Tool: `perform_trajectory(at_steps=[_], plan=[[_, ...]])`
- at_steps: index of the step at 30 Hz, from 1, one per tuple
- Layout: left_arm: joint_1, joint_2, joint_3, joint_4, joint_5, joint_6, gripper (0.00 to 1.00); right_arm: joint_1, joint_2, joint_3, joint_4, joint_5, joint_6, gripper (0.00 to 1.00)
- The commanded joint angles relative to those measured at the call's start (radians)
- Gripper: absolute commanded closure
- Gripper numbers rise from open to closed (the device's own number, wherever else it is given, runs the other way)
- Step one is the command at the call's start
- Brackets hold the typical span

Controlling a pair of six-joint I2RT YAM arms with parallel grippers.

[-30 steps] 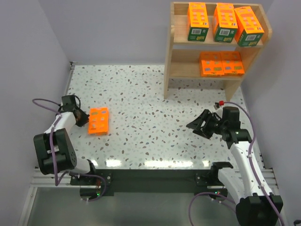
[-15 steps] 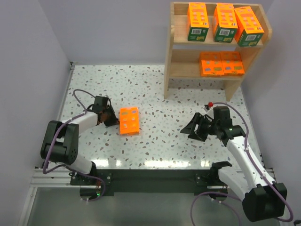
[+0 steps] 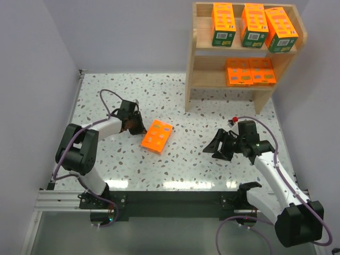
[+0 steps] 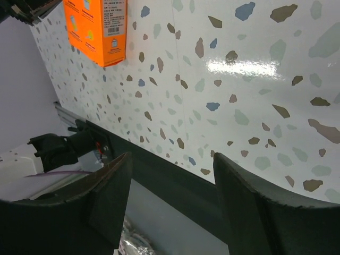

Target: Place and organize the cleaning sponges onto the shelf

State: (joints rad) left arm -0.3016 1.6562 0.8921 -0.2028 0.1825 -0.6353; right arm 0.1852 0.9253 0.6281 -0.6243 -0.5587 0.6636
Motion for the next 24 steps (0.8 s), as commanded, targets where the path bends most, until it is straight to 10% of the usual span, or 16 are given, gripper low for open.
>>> perform_trajectory(at_steps=[1, 13, 24], plan=[[0.002, 0.079, 0.096, -0.009, -0.031, 0.065, 1.00, 0.005, 0.007, -0.005, 0.011, 0.013, -0.032, 0.34], [-0.069, 0.316, 0.435, -0.063, 0.064, 0.143, 1.00, 0.010, 0.021, -0.019, -0.006, 0.016, -0.064, 0.33], [-0.180, 0.264, 0.236, 0.002, 0.094, 0.100, 1.00, 0.010, 0.056, -0.025, 0.017, 0.013, -0.068, 0.33]])
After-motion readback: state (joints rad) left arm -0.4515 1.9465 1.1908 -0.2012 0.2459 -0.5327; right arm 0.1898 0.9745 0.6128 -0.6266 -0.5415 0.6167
